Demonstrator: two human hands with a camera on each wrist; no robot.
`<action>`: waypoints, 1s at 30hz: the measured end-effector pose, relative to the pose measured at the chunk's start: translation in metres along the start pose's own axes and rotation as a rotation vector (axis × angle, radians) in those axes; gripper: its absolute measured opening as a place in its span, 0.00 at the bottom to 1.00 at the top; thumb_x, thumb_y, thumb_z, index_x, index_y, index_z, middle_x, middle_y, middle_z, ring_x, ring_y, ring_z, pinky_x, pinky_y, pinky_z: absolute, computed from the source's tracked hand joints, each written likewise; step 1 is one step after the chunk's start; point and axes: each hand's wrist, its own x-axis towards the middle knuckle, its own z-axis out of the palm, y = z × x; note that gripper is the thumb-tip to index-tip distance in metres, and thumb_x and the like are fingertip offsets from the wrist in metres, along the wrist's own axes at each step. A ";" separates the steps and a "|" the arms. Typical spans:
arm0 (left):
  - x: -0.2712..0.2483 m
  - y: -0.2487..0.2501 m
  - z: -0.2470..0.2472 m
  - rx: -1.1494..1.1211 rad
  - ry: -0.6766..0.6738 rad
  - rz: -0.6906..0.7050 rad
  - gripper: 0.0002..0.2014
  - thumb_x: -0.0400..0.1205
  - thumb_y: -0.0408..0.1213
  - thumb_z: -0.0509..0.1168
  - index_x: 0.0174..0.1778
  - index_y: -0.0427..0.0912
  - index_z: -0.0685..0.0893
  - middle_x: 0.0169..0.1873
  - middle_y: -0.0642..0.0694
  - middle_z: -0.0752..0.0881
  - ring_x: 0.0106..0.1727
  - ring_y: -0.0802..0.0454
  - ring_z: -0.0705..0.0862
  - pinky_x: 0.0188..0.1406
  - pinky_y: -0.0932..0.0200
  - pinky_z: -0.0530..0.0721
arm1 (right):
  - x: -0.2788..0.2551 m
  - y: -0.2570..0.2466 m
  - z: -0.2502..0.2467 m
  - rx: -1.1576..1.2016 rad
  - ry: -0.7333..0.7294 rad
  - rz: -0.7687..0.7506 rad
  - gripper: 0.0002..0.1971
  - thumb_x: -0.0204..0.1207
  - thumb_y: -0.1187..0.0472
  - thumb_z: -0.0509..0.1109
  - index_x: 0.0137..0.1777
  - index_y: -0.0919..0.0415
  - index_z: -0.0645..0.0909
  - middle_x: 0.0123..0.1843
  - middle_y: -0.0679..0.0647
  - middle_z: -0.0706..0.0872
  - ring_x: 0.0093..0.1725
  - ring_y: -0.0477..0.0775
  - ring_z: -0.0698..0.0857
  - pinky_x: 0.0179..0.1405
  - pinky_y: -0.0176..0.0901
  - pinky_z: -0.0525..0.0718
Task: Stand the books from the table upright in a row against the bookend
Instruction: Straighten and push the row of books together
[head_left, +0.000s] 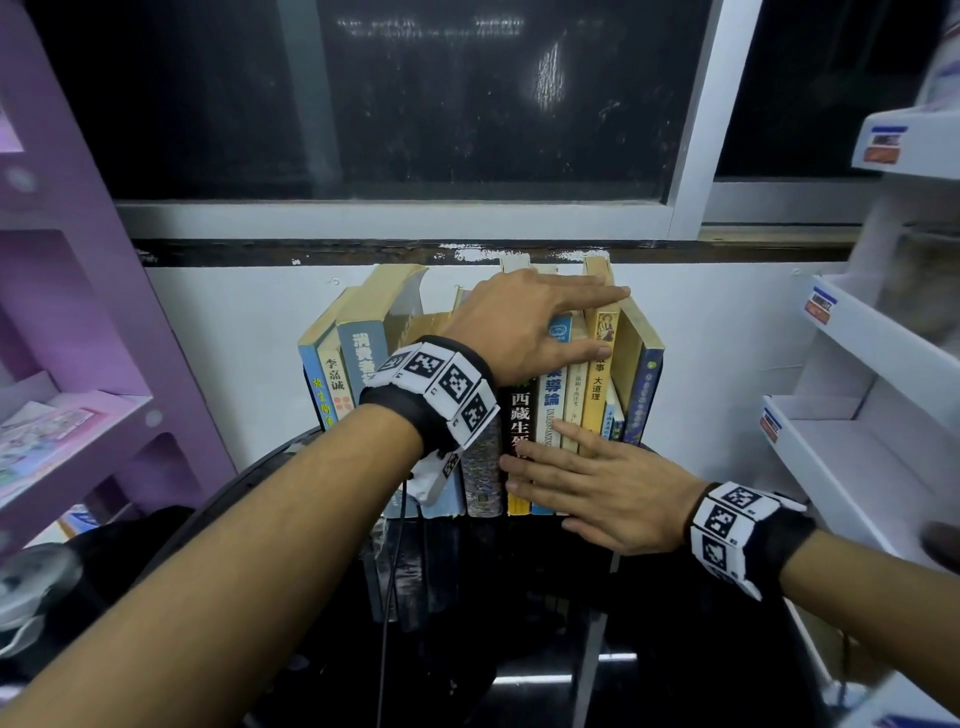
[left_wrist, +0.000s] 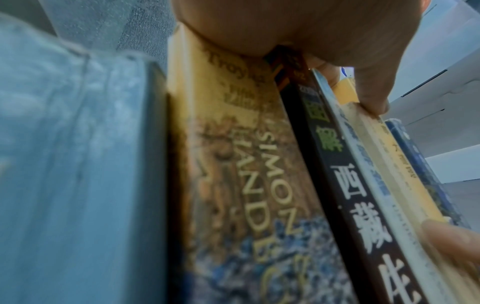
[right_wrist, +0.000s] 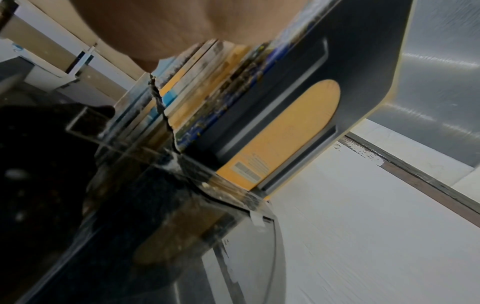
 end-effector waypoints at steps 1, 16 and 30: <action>0.000 0.000 0.000 0.002 0.001 -0.002 0.30 0.76 0.68 0.55 0.76 0.70 0.67 0.76 0.61 0.73 0.72 0.52 0.76 0.66 0.44 0.79 | -0.003 0.002 0.000 0.003 -0.007 0.003 0.34 0.84 0.46 0.55 0.86 0.58 0.51 0.88 0.56 0.47 0.86 0.56 0.45 0.83 0.62 0.42; 0.001 0.000 0.002 0.022 0.020 0.002 0.29 0.77 0.68 0.56 0.76 0.68 0.68 0.75 0.59 0.75 0.72 0.51 0.77 0.66 0.45 0.79 | -0.006 0.009 0.008 0.009 -0.011 -0.002 0.37 0.82 0.44 0.57 0.86 0.60 0.51 0.88 0.56 0.47 0.86 0.55 0.45 0.84 0.59 0.41; -0.003 0.003 -0.001 -0.010 0.009 0.003 0.28 0.79 0.65 0.58 0.76 0.66 0.68 0.76 0.58 0.74 0.74 0.50 0.75 0.68 0.46 0.77 | -0.006 -0.005 -0.009 0.034 -0.057 0.057 0.37 0.80 0.45 0.60 0.85 0.60 0.55 0.87 0.57 0.50 0.86 0.58 0.46 0.82 0.64 0.45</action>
